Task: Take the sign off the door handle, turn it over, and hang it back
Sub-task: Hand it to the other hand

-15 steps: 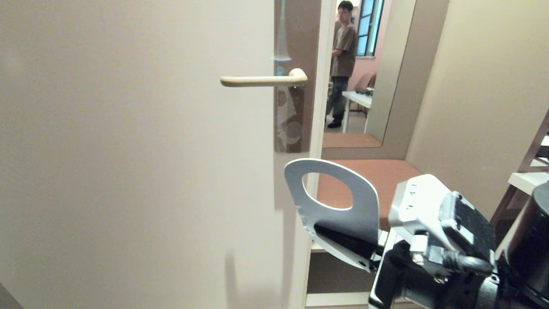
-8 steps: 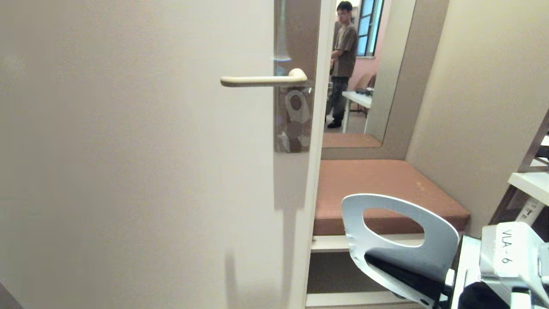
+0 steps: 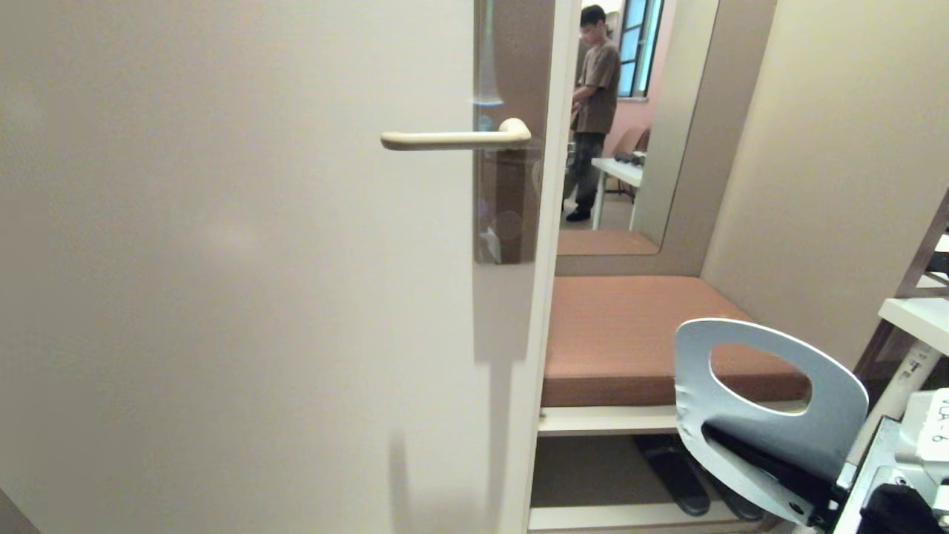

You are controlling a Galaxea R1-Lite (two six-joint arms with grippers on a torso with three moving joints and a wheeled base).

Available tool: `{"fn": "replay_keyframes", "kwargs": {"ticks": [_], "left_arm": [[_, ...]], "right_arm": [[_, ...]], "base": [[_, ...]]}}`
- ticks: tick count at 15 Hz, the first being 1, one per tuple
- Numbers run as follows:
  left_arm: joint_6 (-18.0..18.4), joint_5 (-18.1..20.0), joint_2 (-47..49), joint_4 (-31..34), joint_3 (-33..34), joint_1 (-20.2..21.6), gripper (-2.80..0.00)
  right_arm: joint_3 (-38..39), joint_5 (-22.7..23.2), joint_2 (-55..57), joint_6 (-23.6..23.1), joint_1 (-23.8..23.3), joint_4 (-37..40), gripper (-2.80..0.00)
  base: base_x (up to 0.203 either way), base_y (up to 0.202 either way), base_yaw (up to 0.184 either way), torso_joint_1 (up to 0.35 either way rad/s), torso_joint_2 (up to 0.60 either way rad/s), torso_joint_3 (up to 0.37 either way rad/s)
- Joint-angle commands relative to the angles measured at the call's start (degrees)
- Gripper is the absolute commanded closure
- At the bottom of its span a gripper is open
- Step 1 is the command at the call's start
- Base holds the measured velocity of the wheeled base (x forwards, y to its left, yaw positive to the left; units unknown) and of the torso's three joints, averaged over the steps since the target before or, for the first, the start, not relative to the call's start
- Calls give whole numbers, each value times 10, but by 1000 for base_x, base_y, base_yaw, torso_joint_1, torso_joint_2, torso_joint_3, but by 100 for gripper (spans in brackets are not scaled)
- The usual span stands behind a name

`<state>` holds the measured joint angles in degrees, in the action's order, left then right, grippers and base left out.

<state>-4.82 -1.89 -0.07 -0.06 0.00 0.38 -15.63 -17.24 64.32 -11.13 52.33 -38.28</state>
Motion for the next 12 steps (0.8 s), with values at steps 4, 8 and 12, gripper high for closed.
{"fn": "replay_keyframes", "kwargs": {"ticks": [4,8,12], "left_arm": [[-1,0,1,0,0,0,0],[0,0,1,0,0,0,0],[-1,0,1,0,0,0,0]], "right_arm": [[64,-14,-64,-2,-6,1,0],[105,-13,-87,-8,-96,0,0],[150,59,-164,-9,-251,32,0]], "base": [[0,0,0,0,0,0],[0,0,0,0,0,0],[0,0,0,0,0,0]]}}
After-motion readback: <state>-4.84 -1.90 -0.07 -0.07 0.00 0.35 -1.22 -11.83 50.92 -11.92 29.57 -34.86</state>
